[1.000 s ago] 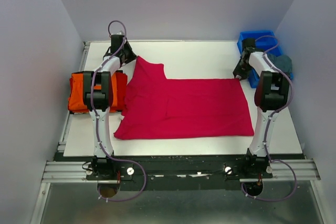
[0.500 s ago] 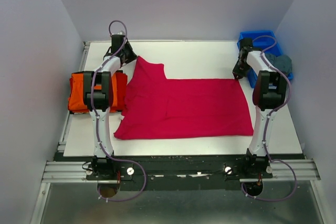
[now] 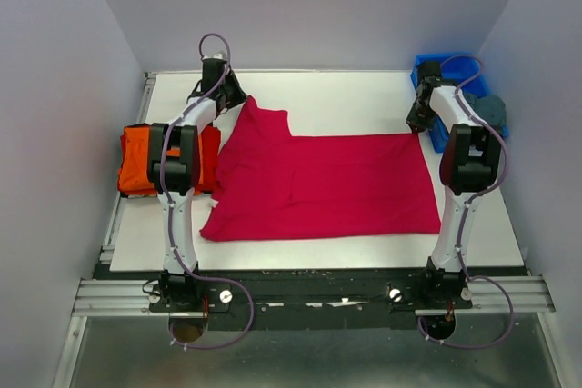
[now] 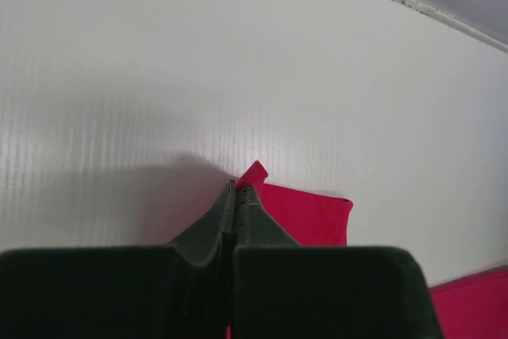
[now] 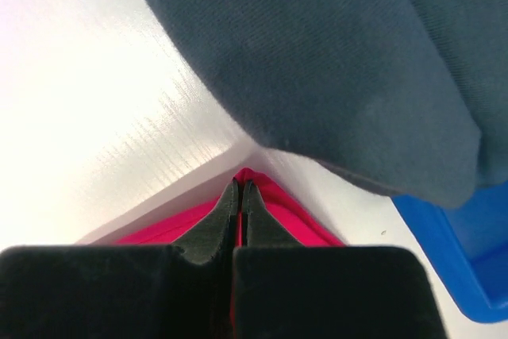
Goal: Fold and stack the t-shirts
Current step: Grap the side of the flattened tshirt furthest away from the robot with both arms
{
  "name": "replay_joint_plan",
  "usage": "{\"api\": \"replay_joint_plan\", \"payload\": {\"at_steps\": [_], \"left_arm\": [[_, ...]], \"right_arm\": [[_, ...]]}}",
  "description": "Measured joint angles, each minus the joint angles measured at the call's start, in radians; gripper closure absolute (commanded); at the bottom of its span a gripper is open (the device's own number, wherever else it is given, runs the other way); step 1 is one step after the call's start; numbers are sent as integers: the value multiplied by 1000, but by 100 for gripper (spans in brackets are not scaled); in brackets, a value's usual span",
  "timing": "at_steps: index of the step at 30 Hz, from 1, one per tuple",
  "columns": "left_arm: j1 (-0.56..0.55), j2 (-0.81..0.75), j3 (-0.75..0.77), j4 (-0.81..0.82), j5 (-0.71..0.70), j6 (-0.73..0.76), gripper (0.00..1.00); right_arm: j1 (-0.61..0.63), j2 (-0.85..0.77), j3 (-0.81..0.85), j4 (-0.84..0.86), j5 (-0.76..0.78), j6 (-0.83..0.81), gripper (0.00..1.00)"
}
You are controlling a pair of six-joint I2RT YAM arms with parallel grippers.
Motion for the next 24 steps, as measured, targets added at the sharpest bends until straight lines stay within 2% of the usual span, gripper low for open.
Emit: {"api": "replay_joint_plan", "payload": {"at_steps": [8,17,24], "left_arm": [[-11,-54,17,-11,0,19,100],[-20,-54,189,-52,17,29,100],[-46,-78,119,-56,23,68,100]], "right_arm": [[0,-78,-9,1,0,-11,97],[-9,-95,45,-23,-12,-19,97],[-14,-123,-19,-18,-35,-19,99]]}}
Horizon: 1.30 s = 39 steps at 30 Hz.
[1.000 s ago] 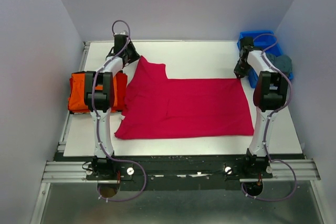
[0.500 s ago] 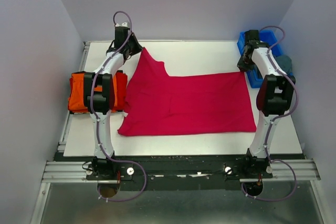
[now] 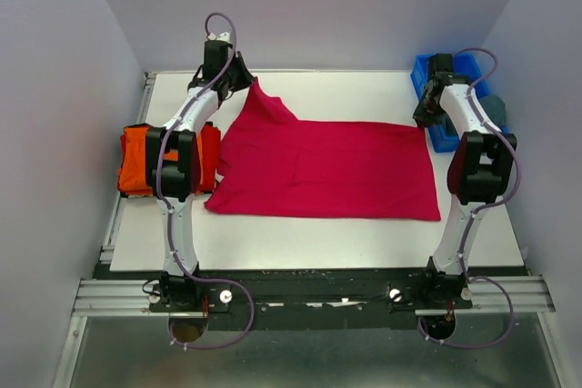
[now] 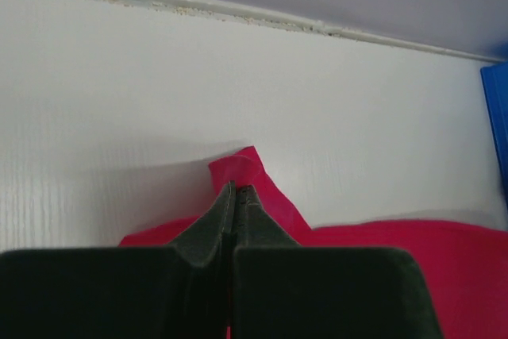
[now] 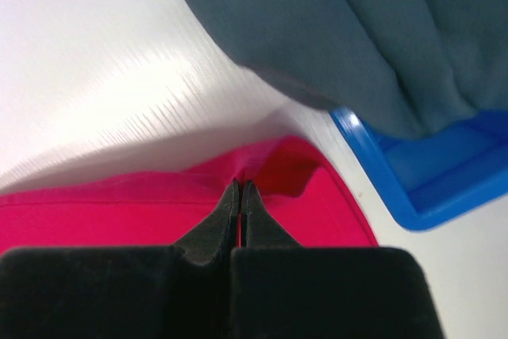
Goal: Fold and stack the t-shirts
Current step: Grap the side of the flattened tshirt furthest away from the robot with both arms, then fold the other side of the tshirt into a rectangle
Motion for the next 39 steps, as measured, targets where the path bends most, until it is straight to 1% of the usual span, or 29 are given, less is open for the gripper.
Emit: {"api": "replay_joint_plan", "payload": {"at_steps": [3,7,11,14,22,29,39], "left_arm": [[-13,-45,-71,-2,-1,22,100],[-27,-146,-180,10,-8,48,100],[-35,-259,-283,31,-23,68,100],[-43,-335,-354,58,-47,84,100],[-63,-494,-544,97,-117,114,100],[-92,-584,-642,109,-163,135,100],[-205,-746,-789,97,-346,138,100]], "right_arm": [[-8,-52,-76,1,-12,1,99],[-21,-142,-148,5,-23,1,99],[-35,-223,-183,13,-29,1,99],[-42,-253,-199,23,-35,1,99],[-47,-260,-233,23,-42,0,99],[-53,-265,-235,24,-42,1,99],[-60,-266,-272,27,-42,2,99]]}}
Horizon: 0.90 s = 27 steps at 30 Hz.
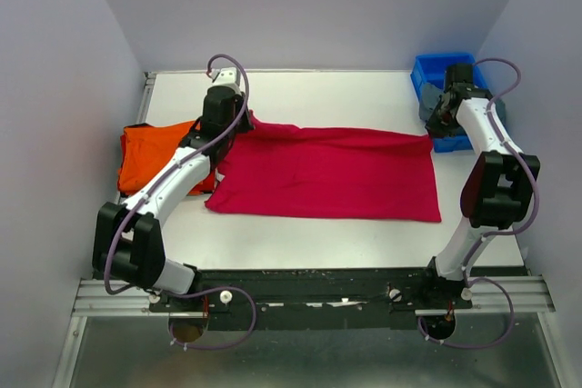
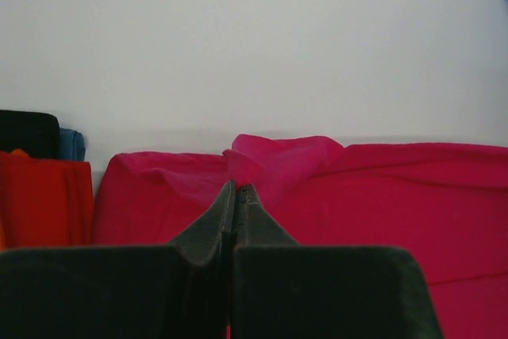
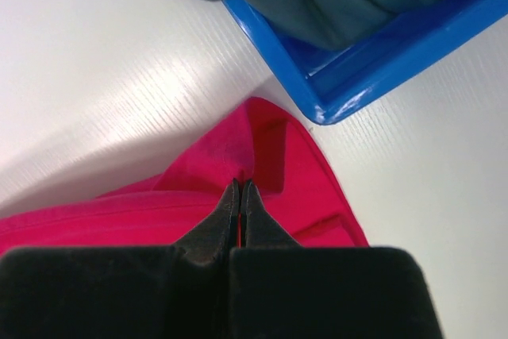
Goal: Fold and stack the t-shirts
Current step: Fold the other side of the tshirt into a rectangle
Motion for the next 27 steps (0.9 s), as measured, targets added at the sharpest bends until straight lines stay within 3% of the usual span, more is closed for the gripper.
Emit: {"api": "replay_joint_plan", "payload": {"at_steps": [15,27], "left_arm": [[-38,-201,-203,-6,-200,-13,100],[-124,-304,-237,-53,-306,-47,100]], "right_arm": [[0,-106,-140,42,1,22,99],[0,-115,-180,60,12,26,99]]}}
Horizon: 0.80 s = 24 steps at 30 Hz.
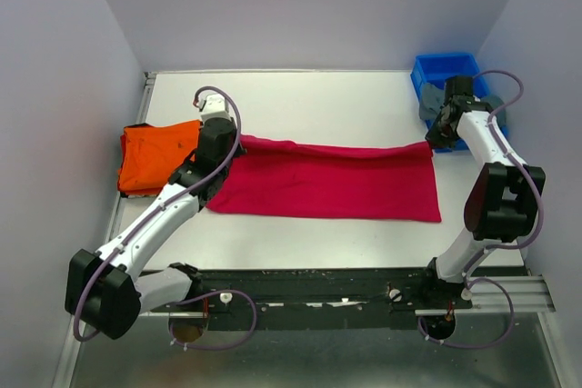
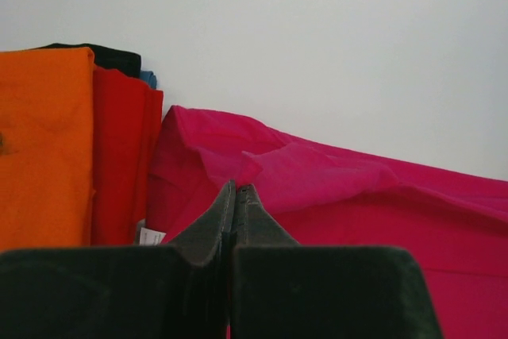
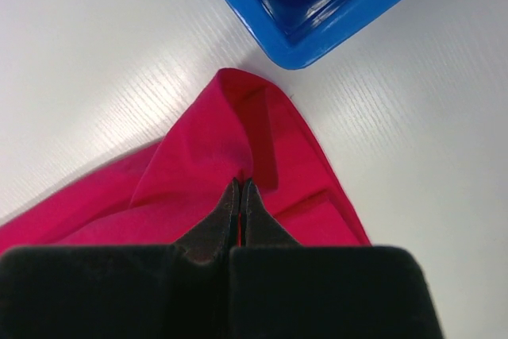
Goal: Fold and stack the t-shirts
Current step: Fold the other side of the tshirt into a rectangle
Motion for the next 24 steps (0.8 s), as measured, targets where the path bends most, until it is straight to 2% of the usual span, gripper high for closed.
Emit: {"api": "replay_joint_plan", "payload": {"at_steps": [14,24], "left_arm": [[-14,-113,-174,-81,-32,-76,100],[-39,-192,-274,-108,17,-137,100]], "right_arm": [[0,-9,-112,45,29,19,99],[0,-10,-195,72,56,22,96]]}}
